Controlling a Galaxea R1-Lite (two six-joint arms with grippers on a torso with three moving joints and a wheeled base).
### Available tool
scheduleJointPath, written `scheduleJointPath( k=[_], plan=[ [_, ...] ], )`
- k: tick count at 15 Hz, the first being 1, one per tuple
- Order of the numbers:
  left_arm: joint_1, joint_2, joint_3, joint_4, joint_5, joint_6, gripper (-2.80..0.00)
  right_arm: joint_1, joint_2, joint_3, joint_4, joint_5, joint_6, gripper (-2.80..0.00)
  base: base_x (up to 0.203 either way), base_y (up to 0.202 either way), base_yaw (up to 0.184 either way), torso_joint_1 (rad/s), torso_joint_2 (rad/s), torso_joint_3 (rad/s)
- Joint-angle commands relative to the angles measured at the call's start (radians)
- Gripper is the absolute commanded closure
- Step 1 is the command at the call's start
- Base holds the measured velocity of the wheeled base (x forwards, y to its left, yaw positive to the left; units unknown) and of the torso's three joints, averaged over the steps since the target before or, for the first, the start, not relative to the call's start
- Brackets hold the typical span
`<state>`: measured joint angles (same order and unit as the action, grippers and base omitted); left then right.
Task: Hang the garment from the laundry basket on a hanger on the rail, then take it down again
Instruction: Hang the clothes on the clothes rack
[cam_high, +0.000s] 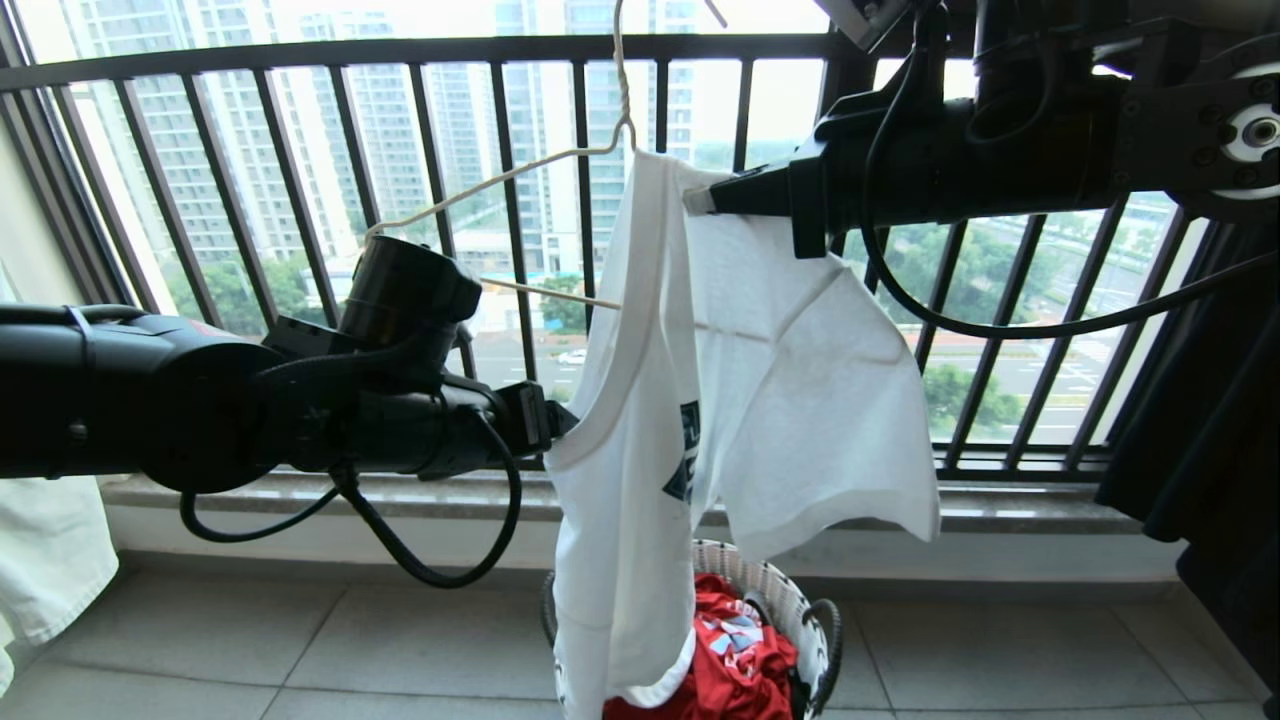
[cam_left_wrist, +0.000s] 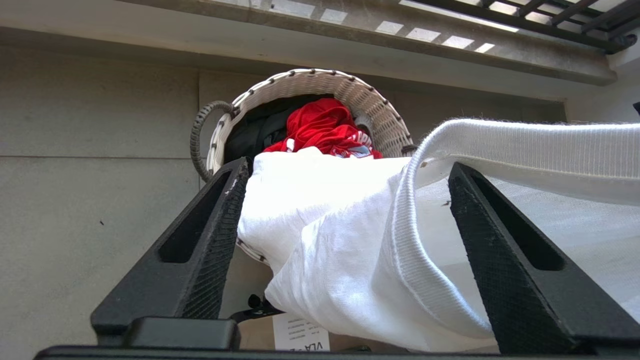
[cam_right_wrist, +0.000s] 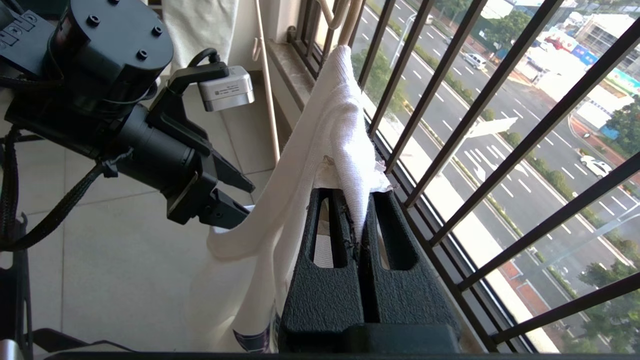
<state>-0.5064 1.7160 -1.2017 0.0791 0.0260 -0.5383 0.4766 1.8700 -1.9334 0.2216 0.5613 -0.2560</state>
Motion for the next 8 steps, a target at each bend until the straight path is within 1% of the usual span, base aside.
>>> scheduleJointPath(
  k=[1, 6, 8],
  plan=[
    [0.0, 0.001, 0.001, 0.001, 0.0, -0.003, 0.0, 0.0, -0.003, -0.002, 0.001, 0.003, -0.002, 0.0, 0.0, 0.0, 0.0, 0.0, 0.0, 0.0],
    [0.002, 0.004, -0.001, 0.001, 0.002, -0.003, 0.0, -0.003, -0.002, -0.001, 0.002, 0.003, -0.002, 0.0, 0.0, 0.0, 0.0, 0.0, 0.0, 0.0],
    [0.016, -0.002, -0.004, 0.001, 0.001, -0.002, 0.0, -0.005, -0.002, 0.01, 0.004, 0.003, -0.002, 0.0, 0.0, 0.0, 0.0, 0.0, 0.0, 0.0]
  ],
)
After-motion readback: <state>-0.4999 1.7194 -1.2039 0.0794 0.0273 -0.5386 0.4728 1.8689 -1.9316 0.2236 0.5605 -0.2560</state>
